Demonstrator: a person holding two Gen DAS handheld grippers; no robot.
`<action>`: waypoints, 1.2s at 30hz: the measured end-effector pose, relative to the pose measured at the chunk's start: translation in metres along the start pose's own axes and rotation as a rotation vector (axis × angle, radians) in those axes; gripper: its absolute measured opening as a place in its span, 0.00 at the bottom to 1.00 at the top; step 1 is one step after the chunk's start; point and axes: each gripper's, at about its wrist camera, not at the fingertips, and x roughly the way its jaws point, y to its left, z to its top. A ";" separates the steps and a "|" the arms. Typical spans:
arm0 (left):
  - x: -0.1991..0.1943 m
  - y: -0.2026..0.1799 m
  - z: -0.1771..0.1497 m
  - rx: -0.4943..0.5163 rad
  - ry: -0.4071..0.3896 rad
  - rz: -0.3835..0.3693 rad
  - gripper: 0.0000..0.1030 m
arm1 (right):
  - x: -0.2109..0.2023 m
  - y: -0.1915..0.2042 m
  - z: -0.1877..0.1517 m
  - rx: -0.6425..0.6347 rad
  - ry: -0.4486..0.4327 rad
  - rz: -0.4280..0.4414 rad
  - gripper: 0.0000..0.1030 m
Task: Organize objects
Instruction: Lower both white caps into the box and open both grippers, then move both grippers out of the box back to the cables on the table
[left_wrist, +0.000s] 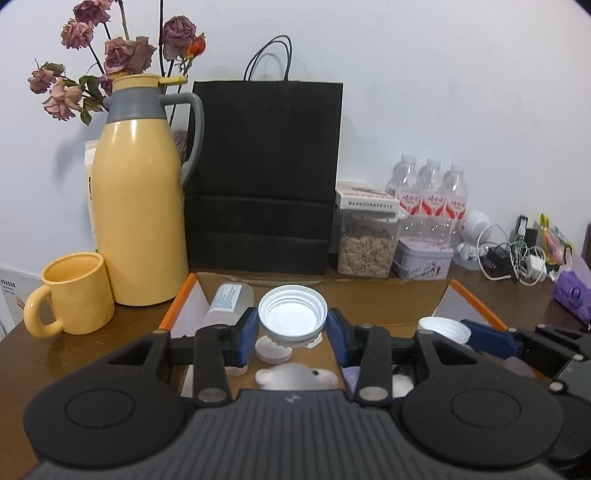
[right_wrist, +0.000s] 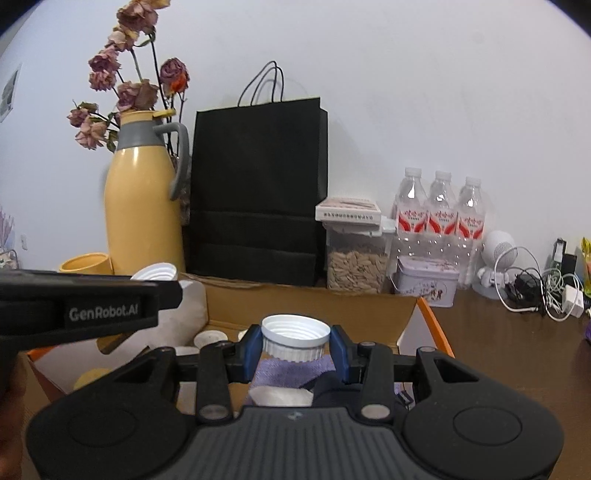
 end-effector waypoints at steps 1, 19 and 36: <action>0.001 0.000 -0.001 0.003 0.002 0.000 0.39 | 0.000 0.000 -0.001 0.000 0.006 0.001 0.37; -0.004 0.008 -0.002 -0.009 -0.017 0.029 1.00 | -0.011 -0.007 -0.003 0.012 0.020 -0.025 1.00; -0.024 0.013 -0.001 -0.012 -0.063 0.006 1.00 | -0.034 -0.005 0.000 0.007 -0.020 -0.032 1.00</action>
